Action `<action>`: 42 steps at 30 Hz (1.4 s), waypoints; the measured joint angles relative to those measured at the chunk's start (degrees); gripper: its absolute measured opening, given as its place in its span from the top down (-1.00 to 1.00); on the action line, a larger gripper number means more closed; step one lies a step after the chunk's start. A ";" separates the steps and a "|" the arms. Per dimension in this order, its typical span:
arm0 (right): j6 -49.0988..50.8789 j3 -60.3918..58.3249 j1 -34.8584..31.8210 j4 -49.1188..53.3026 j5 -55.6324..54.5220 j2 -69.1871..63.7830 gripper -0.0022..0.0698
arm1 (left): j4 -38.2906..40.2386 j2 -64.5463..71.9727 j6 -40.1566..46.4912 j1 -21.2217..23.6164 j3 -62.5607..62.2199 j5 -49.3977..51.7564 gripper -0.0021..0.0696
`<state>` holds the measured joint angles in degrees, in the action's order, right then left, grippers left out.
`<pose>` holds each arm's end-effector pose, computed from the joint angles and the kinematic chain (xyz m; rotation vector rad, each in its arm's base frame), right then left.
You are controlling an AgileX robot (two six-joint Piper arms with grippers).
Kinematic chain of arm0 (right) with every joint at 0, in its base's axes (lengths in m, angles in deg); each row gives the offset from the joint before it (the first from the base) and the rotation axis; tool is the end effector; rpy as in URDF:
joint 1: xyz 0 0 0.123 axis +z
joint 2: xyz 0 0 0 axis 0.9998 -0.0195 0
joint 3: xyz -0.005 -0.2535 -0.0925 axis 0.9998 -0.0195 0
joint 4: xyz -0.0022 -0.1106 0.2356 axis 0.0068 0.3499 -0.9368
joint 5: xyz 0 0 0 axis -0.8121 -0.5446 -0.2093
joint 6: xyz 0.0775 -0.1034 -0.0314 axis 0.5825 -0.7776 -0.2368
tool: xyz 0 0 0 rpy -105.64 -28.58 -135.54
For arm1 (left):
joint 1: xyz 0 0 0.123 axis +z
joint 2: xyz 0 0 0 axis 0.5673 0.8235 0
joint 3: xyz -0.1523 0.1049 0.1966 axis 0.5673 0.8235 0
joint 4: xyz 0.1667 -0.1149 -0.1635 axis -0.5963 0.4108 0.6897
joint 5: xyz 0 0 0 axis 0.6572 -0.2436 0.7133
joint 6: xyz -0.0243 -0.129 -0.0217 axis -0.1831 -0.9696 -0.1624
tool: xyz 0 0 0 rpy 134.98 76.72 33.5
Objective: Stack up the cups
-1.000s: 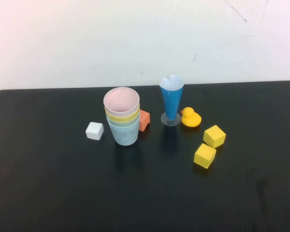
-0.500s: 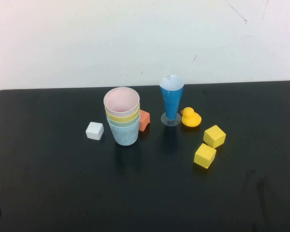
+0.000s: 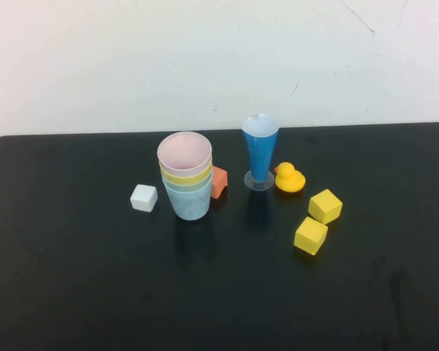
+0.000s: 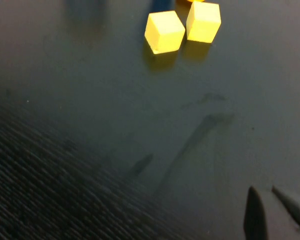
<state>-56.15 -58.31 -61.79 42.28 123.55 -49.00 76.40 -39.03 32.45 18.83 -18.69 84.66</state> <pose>0.1219 0.0539 0.2170 -0.6962 2.0292 0.0868 0.1081 -0.0277 0.2334 0.1979 1.6353 -0.2048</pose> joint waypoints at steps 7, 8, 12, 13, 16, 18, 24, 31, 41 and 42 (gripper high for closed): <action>0.00 0.00 0.00 0.00 0.00 0.00 0.94 | -1.69 -0.23 -8.19 6.91 6.49 0.48 0.94; 0.00 0.00 0.00 0.00 0.00 0.00 0.94 | -1.21 -0.23 -8.31 7.11 7.16 0.48 0.94; 0.00 0.00 0.00 0.00 0.00 0.00 0.94 | 1.92 -0.23 -7.55 7.35 9.32 0.02 0.94; 0.00 0.00 0.00 0.00 0.00 0.00 0.94 | 2.55 -0.26 -6.72 7.40 9.32 0.46 0.94; 0.00 0.00 0.00 0.00 0.00 0.00 0.94 | 3.22 -0.26 -4.12 7.49 9.32 0.45 0.94; 0.00 0.00 0.00 0.00 0.00 0.00 0.94 | 3.68 -0.26 -3.41 7.76 9.32 0.45 0.94; 0.00 0.00 0.00 0.00 0.00 0.00 0.94 | 5.04 -0.26 -3.12 10.39 9.32 0.45 0.94; 0.00 0.00 0.00 0.00 0.00 0.00 0.94 | 5.61 -0.26 -2.14 11.23 9.32 0.45 0.94; 0.00 0.00 0.00 0.00 0.00 0.00 0.94 | 5.61 -0.26 -2.14 11.23 9.32 0.45 0.94; 0.00 0.00 0.00 0.00 0.00 0.00 0.94 | 5.61 -0.26 -2.14 11.23 9.32 0.45 0.94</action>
<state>-56.15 -58.31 -61.79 42.28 123.55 -49.00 82.00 -39.29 30.31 30.06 -9.37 85.11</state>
